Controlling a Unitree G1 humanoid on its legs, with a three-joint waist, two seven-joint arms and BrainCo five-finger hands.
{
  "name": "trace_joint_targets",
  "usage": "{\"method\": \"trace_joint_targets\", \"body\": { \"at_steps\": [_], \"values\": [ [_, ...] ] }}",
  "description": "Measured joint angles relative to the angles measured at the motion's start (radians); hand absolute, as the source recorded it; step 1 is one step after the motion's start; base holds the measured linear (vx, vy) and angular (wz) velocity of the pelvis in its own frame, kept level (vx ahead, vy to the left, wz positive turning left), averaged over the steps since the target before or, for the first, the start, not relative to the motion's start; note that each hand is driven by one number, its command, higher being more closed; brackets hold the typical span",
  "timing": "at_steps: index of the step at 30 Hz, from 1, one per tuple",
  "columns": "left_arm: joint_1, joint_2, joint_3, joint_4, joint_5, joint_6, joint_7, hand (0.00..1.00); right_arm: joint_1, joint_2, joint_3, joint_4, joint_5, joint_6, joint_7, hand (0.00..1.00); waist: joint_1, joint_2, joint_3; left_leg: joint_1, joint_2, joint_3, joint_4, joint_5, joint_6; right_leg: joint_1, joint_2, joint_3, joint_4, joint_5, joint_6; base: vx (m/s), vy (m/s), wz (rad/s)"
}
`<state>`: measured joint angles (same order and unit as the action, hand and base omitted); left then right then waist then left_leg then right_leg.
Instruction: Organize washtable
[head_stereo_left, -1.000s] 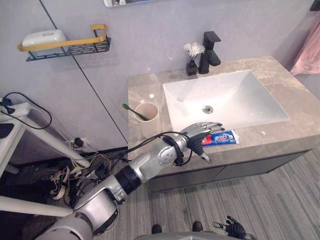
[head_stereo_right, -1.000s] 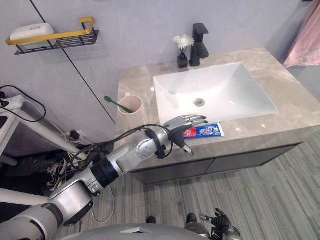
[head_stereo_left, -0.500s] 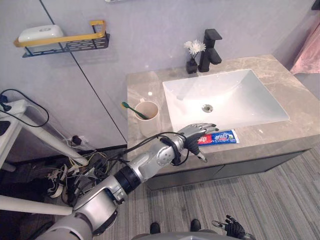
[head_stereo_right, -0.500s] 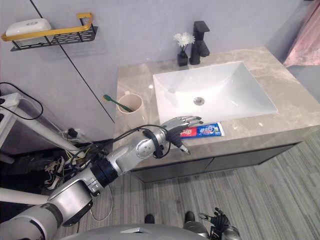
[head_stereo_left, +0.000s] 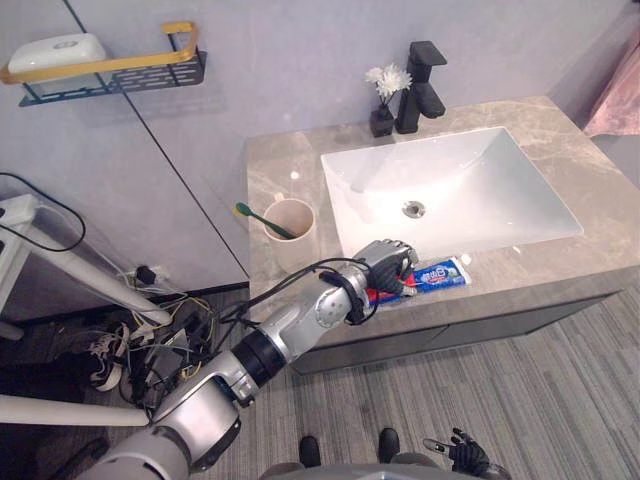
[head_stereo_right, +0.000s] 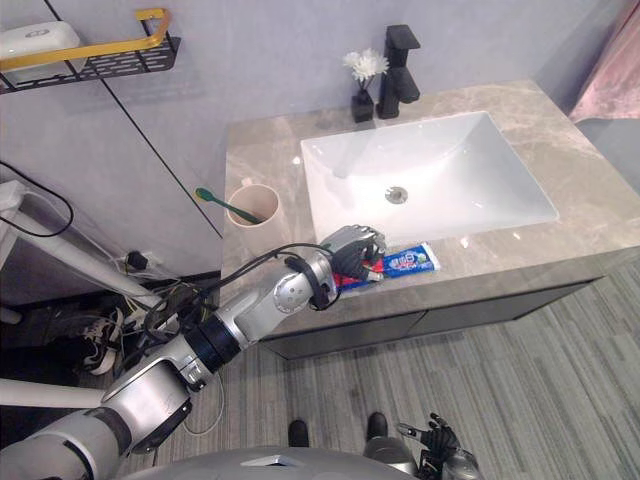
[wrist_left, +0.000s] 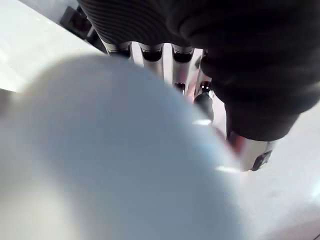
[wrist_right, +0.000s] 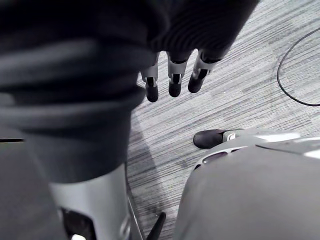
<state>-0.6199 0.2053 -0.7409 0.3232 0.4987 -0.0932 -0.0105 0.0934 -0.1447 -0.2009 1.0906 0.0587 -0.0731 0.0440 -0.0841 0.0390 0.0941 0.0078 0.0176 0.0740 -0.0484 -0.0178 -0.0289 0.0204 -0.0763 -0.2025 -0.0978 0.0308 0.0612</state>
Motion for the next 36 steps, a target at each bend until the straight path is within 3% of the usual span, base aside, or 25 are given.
{"method": "trace_joint_targets", "body": {
  "at_steps": [24,27,36],
  "values": [
    [0.000,-0.009,0.005,0.028,0.079,-0.011,0.029,1.00,-0.001,0.002,0.000,0.000,0.002,-0.001,-0.004,0.00,-0.015,0.000,0.000,0.002,0.001,0.001,0.000,0.000,0.000,0.002,0.000,0.000,-0.001,0.000,0.000,0.00,0.000,0.00],
    [0.000,-0.003,0.007,0.017,0.079,-0.011,0.034,1.00,-0.001,0.005,0.000,-0.004,0.046,-0.002,-0.005,0.00,-0.015,0.000,0.000,0.002,0.001,0.003,0.000,0.000,0.000,0.001,0.000,0.002,-0.001,0.000,0.000,0.00,0.000,0.00],
    [0.022,0.035,0.057,-0.107,0.117,0.007,0.040,1.00,0.089,0.026,0.050,-0.310,0.121,-0.012,0.003,0.00,-0.010,0.000,0.000,-0.010,0.003,0.054,0.004,-0.004,0.004,-0.032,0.001,0.058,0.004,0.013,0.008,0.00,0.009,-0.16]
  ]
}}
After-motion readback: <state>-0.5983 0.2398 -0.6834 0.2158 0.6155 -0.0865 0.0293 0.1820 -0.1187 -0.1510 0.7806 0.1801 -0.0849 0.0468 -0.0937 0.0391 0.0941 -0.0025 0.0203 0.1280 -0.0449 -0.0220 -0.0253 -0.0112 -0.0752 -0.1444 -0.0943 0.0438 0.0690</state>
